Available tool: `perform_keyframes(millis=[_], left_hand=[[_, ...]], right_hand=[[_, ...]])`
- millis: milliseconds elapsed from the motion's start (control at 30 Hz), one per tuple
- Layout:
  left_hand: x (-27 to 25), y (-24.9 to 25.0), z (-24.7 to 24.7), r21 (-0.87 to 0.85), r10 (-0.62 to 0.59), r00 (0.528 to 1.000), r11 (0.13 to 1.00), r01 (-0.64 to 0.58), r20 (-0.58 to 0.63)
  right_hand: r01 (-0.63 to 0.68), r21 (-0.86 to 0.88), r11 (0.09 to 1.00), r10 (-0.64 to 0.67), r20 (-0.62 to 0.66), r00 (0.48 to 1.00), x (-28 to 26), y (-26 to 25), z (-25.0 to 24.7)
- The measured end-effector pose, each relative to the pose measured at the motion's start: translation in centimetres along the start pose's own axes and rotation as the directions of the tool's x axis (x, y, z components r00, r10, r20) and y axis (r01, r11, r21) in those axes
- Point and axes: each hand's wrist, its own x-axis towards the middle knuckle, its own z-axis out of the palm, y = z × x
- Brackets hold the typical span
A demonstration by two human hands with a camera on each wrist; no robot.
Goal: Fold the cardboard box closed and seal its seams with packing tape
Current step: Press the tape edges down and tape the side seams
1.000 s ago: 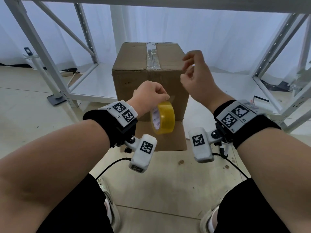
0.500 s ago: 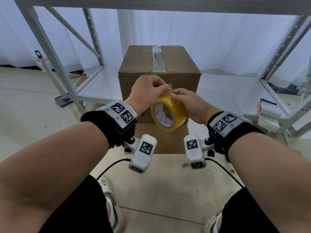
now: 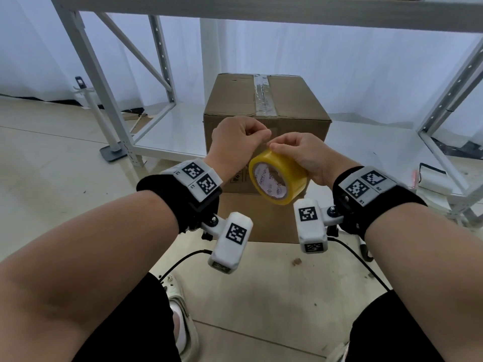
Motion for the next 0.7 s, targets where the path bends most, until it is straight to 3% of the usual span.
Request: perform_keyframes(millis=[300, 467, 600, 700], left_hand=[[0.5, -1.1, -0.3, 0.020, -0.063, 0.998, 0.998, 0.063, -0.013], [1.3, -2.2, -0.5, 0.337, -0.018, 0.999, 0.942, 0.008, 0.026], [2.6, -2.3, -1.6, 0.427, -0.010, 0.997, 0.903, 0.043, -0.080], [3.8, -3.2, -2.7, 0.468, -0.097, 0.993, 0.882, 0.052, 0.072]], right_hand=[[-0.004, 0.137, 0.991, 0.016, -0.083, 0.996, 0.4, 0.5, 0.6], [0.049, 0.048, 0.998, -0.039, -0.181, 0.983, 0.8, 0.5, 1.1], [0.026, -0.015, 1.000, -0.029, -0.199, 0.980, 0.9, 1.0, 0.8], [0.022, -0.107, 0.994, -0.039, -0.167, 0.985, 0.8, 1.3, 0.1]])
